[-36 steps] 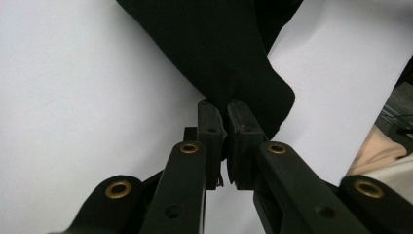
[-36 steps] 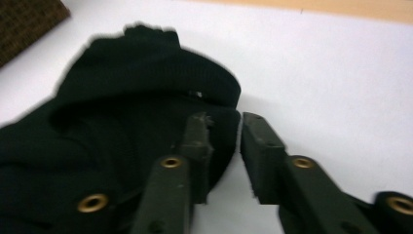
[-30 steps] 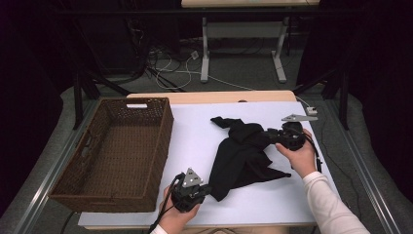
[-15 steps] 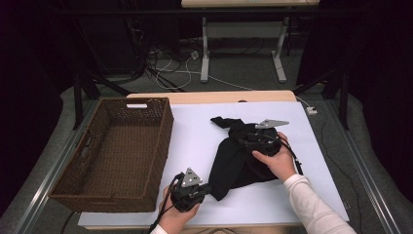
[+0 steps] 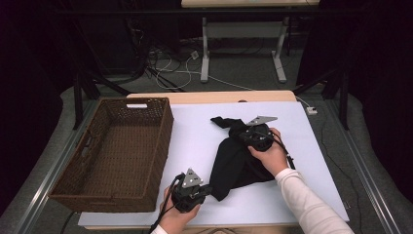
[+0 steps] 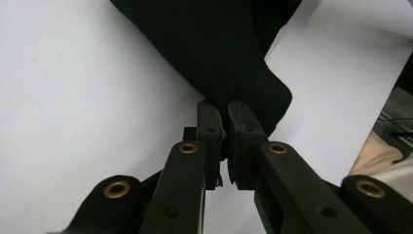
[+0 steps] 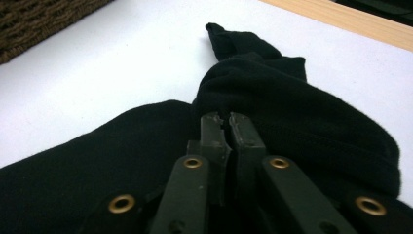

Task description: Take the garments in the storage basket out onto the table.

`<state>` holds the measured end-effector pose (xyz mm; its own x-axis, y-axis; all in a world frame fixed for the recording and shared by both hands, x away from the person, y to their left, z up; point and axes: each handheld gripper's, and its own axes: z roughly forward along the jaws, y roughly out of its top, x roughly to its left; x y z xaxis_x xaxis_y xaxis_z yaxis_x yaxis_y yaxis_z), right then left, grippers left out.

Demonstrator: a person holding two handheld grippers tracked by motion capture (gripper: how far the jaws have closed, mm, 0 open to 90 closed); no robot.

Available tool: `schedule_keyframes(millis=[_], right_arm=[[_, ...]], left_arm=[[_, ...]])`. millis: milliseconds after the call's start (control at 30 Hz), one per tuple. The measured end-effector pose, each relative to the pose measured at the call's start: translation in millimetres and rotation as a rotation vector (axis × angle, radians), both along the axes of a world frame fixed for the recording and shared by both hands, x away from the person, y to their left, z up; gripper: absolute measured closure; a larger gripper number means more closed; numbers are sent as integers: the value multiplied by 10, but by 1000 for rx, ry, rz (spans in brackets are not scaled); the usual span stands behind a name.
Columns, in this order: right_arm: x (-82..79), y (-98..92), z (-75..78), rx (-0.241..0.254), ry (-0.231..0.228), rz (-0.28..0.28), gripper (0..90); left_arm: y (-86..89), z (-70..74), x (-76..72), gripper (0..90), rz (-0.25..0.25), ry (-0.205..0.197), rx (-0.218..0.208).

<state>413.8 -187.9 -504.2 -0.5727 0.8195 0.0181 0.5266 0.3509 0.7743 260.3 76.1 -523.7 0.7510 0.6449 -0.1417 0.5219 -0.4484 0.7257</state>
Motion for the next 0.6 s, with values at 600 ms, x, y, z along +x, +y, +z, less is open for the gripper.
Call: schedule_keyframes(millis=[600], right_arm=[[254, -950, 376, 97, -75, -239, 875]], left_arm=[[18, 75, -57, 858, -14, -14, -15]])
